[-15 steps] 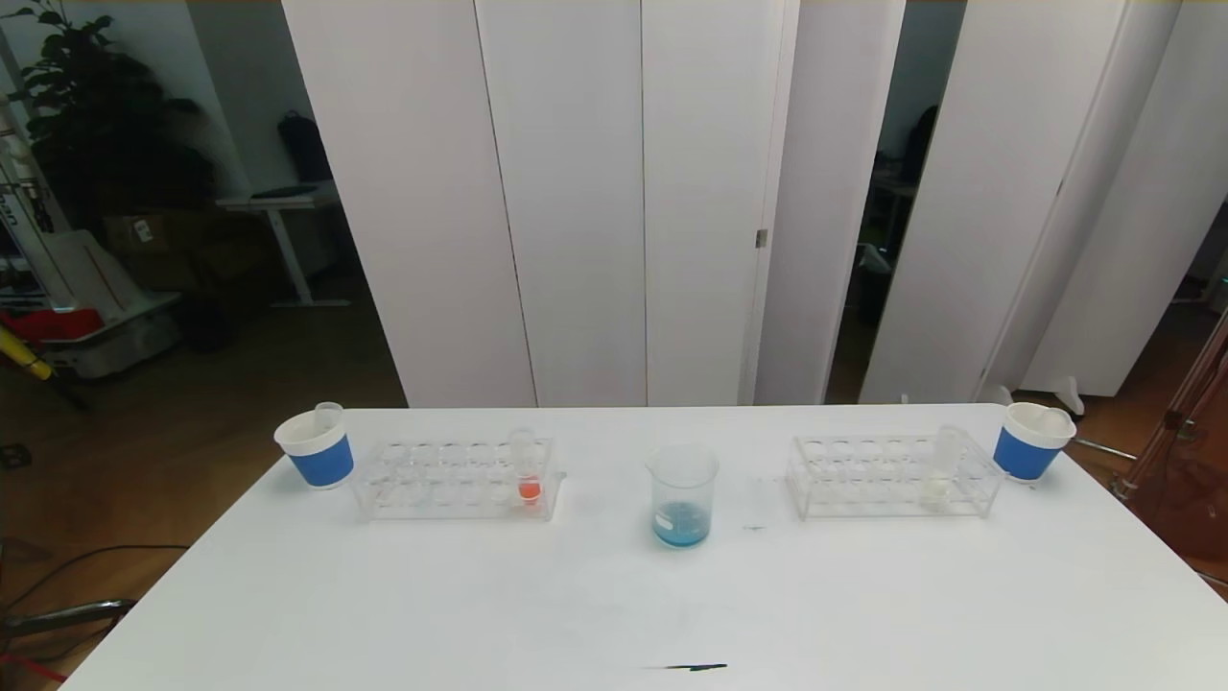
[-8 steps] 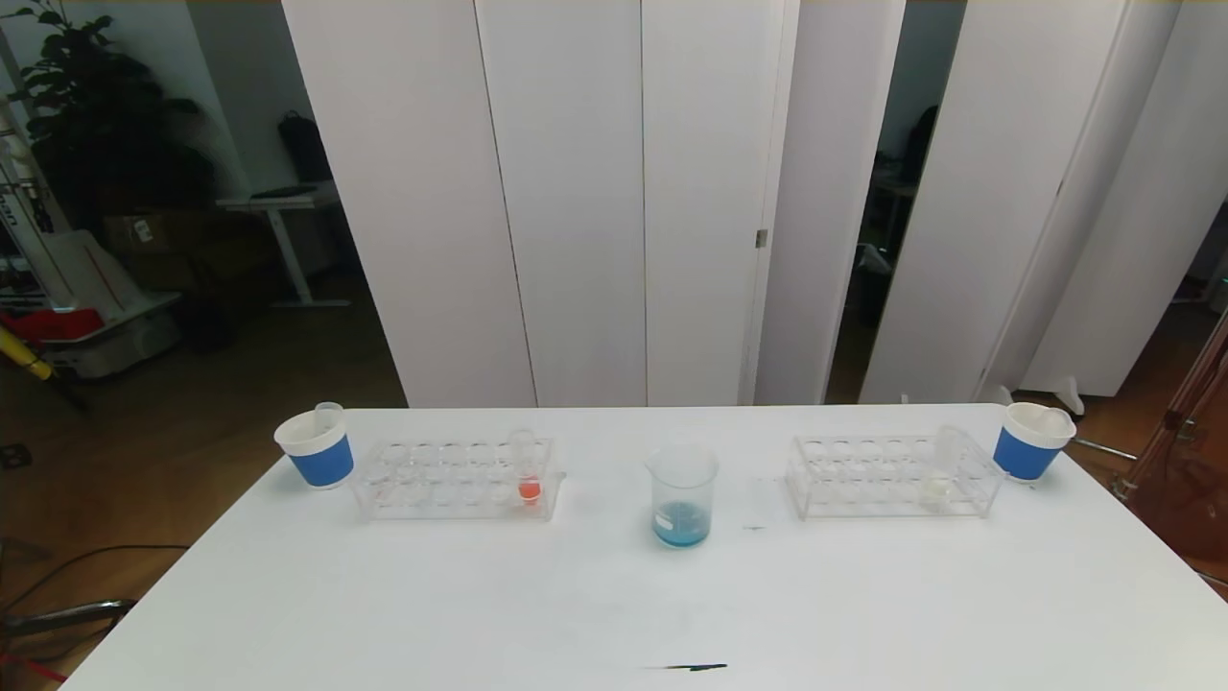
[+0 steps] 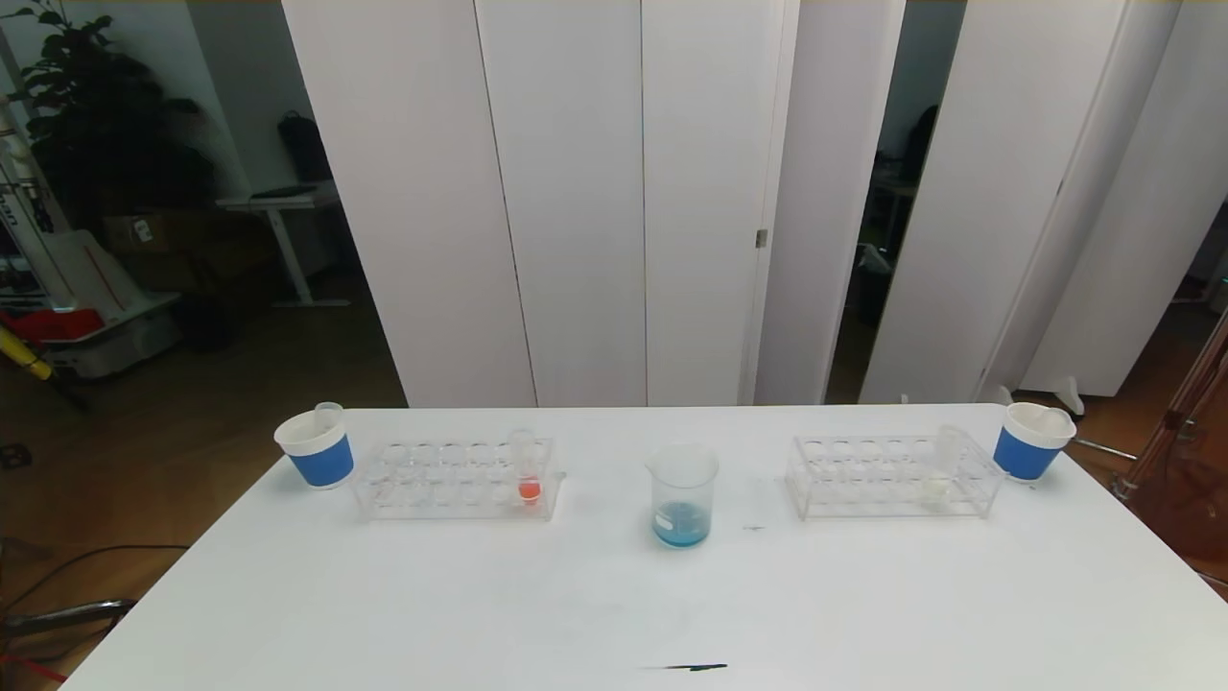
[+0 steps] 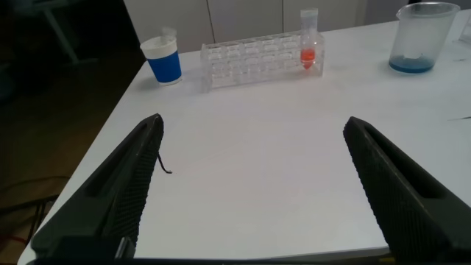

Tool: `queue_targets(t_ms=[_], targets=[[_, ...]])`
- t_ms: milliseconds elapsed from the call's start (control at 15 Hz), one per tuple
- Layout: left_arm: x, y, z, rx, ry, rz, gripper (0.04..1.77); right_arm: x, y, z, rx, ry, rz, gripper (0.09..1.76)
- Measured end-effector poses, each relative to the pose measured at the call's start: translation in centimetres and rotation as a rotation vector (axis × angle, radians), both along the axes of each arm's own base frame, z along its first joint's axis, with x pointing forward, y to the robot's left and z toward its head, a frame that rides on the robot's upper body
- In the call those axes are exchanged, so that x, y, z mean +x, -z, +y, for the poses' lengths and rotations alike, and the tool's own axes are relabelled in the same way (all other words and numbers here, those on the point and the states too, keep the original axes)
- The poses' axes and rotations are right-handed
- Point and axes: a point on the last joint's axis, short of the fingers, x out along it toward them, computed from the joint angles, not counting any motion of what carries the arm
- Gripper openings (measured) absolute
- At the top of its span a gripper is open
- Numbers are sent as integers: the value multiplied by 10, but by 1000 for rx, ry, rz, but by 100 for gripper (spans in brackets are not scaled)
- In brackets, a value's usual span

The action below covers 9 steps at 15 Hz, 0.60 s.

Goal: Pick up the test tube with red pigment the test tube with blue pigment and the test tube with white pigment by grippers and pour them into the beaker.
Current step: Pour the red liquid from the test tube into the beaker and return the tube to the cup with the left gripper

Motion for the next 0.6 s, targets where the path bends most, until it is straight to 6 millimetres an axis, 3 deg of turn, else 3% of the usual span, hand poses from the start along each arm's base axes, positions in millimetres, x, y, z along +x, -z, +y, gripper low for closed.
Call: queue_targets(t_ms=[600], targets=[[0,0,0,0,0,2,175,0,0,0,0,0,0,175]])
